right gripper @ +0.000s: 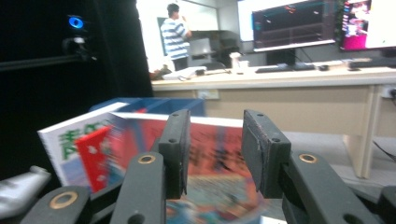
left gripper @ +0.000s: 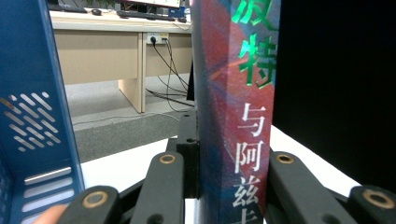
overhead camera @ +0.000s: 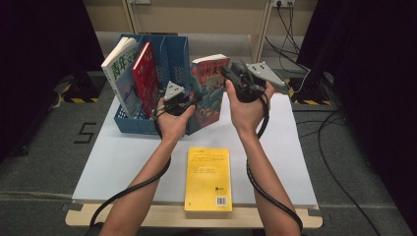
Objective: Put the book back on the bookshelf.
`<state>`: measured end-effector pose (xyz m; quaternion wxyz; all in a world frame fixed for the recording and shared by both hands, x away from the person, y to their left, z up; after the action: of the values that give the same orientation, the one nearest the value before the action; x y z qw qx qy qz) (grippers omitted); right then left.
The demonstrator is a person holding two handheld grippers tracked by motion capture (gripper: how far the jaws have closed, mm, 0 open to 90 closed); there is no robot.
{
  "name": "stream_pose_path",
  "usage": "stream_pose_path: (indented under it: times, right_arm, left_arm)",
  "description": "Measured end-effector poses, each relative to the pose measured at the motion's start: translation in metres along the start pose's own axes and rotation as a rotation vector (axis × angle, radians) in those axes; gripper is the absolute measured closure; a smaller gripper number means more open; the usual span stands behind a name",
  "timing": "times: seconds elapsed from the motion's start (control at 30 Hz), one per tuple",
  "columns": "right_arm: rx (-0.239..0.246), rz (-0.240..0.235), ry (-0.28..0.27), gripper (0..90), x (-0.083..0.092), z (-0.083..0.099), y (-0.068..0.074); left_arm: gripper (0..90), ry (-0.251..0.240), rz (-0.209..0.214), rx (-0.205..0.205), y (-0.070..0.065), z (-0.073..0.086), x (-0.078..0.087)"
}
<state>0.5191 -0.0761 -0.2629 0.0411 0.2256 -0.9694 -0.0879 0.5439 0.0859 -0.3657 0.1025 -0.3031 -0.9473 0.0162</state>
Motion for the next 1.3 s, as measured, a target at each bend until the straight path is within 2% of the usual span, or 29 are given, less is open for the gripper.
stream_pose_path:
  times: [0.07,0.2,0.33,0.6,1.03,1.1,1.3]
  right_arm:
    - [-0.004,0.019,0.013,62.2,0.000,0.005,-0.011]
    - [0.021,0.051,0.041,61.8,-0.003,0.014,-0.030]
    - [0.033,0.071,0.052,60.6,-0.003,0.019,-0.040]
    - [0.068,0.066,0.090,59.6,-0.004,0.029,-0.045]
    - [0.091,0.063,0.196,58.5,-0.006,0.063,-0.049]
    - [0.108,0.070,0.208,58.4,-0.004,0.068,-0.052]
    - [0.105,0.096,0.239,58.3,0.002,0.083,-0.065]
  left_arm:
    - [74.7,-0.006,-0.002,0.002,0.001,-0.002,0.003]
    - [74.6,-0.019,-0.003,0.014,0.005,-0.007,0.008]
    - [74.6,-0.029,-0.015,0.011,0.008,-0.013,0.011]
    - [74.6,-0.042,-0.031,0.018,0.016,-0.020,0.019]
    - [74.6,-0.063,-0.047,0.032,0.025,-0.029,0.032]
    - [74.6,-0.062,-0.049,0.034,0.026,-0.030,0.034]
    - [74.6,-0.066,-0.053,0.045,0.029,-0.035,0.041]
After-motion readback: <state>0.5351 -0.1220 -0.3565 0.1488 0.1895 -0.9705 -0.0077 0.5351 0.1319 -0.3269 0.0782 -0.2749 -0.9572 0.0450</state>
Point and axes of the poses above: each handheld gripper's, and its own axes: x roughly backward along the jaws, z roughly out of its underside, y roughly to its left, the point moved 6 cm from there along -x, roughly forward along the jaws, and after that the axes turned 3 degrees about -x, right-handed, at the moved point
